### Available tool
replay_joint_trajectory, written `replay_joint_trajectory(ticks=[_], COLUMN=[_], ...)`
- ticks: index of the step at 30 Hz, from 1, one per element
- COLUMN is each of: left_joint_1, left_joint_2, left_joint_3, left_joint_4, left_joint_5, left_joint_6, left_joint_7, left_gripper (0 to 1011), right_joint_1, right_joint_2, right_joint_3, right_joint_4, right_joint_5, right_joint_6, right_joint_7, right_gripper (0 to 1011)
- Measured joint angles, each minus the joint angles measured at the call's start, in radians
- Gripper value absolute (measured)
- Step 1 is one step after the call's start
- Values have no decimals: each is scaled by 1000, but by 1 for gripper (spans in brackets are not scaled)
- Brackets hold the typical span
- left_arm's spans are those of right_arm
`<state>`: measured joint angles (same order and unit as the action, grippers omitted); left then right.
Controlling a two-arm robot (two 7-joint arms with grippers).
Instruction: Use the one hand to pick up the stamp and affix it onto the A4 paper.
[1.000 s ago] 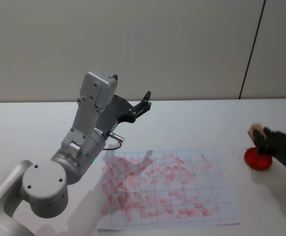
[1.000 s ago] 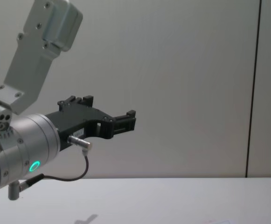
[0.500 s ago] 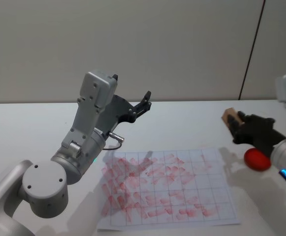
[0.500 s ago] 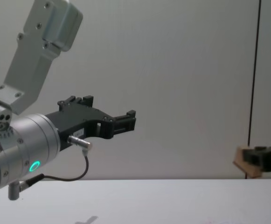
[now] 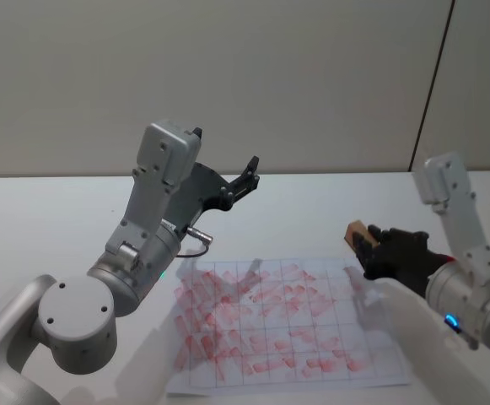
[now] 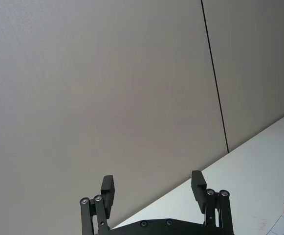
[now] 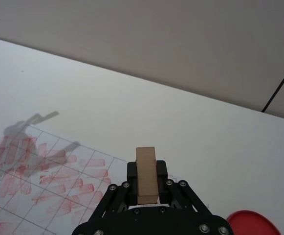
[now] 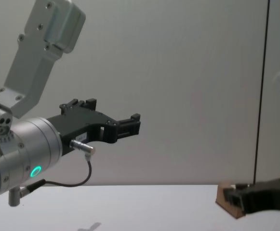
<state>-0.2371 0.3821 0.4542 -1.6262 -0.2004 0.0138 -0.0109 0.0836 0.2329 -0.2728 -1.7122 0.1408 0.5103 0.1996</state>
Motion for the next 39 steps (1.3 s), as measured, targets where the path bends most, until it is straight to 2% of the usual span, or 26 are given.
replay_joint_trajectory(ticks=[9, 28, 39], left_joint_1=[0, 0, 0], left_joint_2=[0, 0, 0], left_joint_3=[0, 0, 0], left_joint_4=[0, 0, 0], left_joint_5=[0, 0, 0], left_joint_6=[0, 0, 0], left_joint_7=[0, 0, 0], left_gripper=[1001, 1001, 1001], right_joint_1=[1, 26, 44], right_joint_2=[-11, -37, -50], right_joint_3=[-12, -30, -36], right_joint_4=[48, 188, 241], right_joint_5=[-15, -41, -63], right_joint_6=[-11, -100, -120], right_joint_7=[8, 26, 37], right_gripper=[213, 213, 213])
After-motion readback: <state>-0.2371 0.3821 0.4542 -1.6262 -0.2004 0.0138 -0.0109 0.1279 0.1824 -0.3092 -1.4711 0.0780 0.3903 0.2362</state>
